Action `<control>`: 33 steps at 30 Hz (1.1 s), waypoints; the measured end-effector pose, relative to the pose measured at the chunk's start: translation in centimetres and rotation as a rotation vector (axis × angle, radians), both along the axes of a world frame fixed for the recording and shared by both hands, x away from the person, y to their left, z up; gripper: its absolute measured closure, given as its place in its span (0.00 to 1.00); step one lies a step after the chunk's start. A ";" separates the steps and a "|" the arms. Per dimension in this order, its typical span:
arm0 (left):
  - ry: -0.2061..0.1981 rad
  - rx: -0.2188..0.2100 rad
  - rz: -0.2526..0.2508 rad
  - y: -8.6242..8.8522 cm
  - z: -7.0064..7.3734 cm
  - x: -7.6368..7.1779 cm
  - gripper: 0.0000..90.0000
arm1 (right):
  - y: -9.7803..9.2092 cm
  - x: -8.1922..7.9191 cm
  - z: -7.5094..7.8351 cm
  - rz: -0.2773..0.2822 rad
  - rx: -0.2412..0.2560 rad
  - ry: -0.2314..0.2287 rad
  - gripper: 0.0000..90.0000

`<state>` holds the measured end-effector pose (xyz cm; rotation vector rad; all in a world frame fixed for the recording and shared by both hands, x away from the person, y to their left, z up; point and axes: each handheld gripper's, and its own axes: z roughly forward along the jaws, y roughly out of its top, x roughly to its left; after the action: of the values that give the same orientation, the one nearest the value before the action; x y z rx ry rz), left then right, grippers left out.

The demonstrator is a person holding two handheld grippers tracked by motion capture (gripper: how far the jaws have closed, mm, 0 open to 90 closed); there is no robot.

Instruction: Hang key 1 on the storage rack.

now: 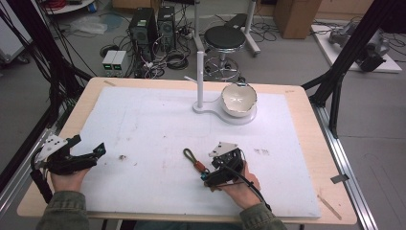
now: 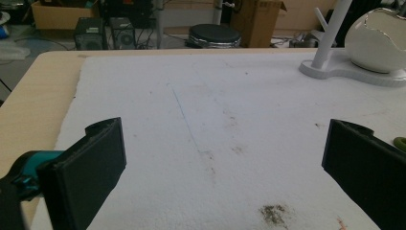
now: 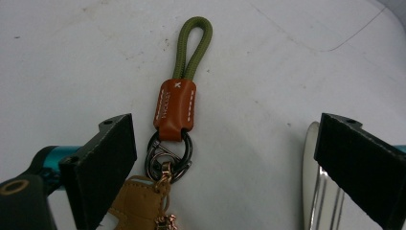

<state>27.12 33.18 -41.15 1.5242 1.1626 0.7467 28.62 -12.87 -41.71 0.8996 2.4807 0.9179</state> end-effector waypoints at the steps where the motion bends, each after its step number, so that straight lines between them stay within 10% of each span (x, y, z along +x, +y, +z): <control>1: 0.001 0.001 0.000 0.0 0.0 0.0 0.02 | 0.1 0.1 0.0 0.002 -0.005 0.008 0.12; 33: 0.006 0.010 -0.007 -0.1 -0.1 0.1 0.02 | 2.7 1.5 -0.9 0.066 -0.042 0.102 0.53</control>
<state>27.21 33.05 -41.20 1.5389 1.1596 0.7444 30.14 -10.13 -42.63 0.8764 2.6198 0.8574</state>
